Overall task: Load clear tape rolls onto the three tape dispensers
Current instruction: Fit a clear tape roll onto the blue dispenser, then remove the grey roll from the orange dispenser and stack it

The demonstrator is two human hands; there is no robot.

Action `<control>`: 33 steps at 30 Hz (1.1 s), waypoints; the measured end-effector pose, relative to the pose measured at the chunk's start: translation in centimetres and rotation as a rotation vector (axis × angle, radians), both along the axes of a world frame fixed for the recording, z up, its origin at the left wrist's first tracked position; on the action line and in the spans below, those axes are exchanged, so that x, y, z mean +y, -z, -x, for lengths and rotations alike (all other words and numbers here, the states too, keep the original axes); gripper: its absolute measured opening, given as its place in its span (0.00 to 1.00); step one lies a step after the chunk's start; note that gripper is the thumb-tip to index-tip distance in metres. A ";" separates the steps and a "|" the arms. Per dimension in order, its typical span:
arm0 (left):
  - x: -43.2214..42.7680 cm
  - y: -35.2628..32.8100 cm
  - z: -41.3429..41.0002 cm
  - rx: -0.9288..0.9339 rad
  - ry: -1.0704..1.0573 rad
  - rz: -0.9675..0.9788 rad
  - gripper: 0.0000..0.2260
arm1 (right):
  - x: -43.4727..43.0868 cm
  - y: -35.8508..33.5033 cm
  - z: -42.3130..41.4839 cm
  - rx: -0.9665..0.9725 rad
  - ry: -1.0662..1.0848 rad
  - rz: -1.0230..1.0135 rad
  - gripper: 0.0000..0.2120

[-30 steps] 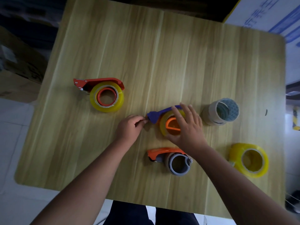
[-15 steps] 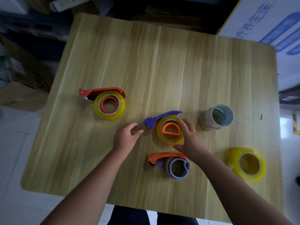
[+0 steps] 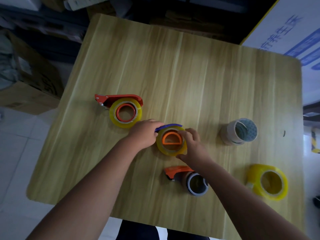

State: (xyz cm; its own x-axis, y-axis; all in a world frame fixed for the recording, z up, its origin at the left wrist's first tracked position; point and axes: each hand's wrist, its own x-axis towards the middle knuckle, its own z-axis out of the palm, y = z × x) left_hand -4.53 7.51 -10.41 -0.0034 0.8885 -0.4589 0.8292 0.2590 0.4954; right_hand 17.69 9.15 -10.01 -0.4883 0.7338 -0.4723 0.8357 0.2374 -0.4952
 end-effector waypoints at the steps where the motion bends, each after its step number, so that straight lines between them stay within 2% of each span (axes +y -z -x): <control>1: -0.5 0.0 0.6 -0.007 -0.014 0.002 0.21 | -0.3 0.1 0.4 0.006 0.017 -0.002 0.41; 13: -8.2 0.1 7.8 0.083 -0.136 0.014 0.21 | -5.5 0.0 8.9 -0.053 -0.206 0.048 0.33; 21: -11.3 0.1 11.1 0.141 -0.247 -0.012 0.19 | -9.1 -0.3 13.2 0.047 -0.198 0.095 0.28; 23: -11.4 -0.3 10.9 0.208 -0.214 -0.078 0.19 | -9.1 -0.7 13.1 0.074 -0.203 0.123 0.29; 26: -11.2 -1.7 8.3 0.349 -0.166 -0.289 0.19 | -8.6 -1.6 10.6 0.112 -0.193 0.130 0.30; 28: -10.7 -3.0 4.4 0.341 -0.090 -0.398 0.17 | -8.2 -2.4 7.1 0.155 -0.120 0.094 0.27; 30: -10.2 -3.2 -0.3 0.260 0.072 -0.369 0.15 | -8.0 -3.2 3.0 0.205 -0.016 0.046 0.22; 33: -9.6 -2.3 -6.3 0.202 0.265 -0.178 0.16 | -8.3 -3.9 -3.8 0.184 0.168 -0.089 0.17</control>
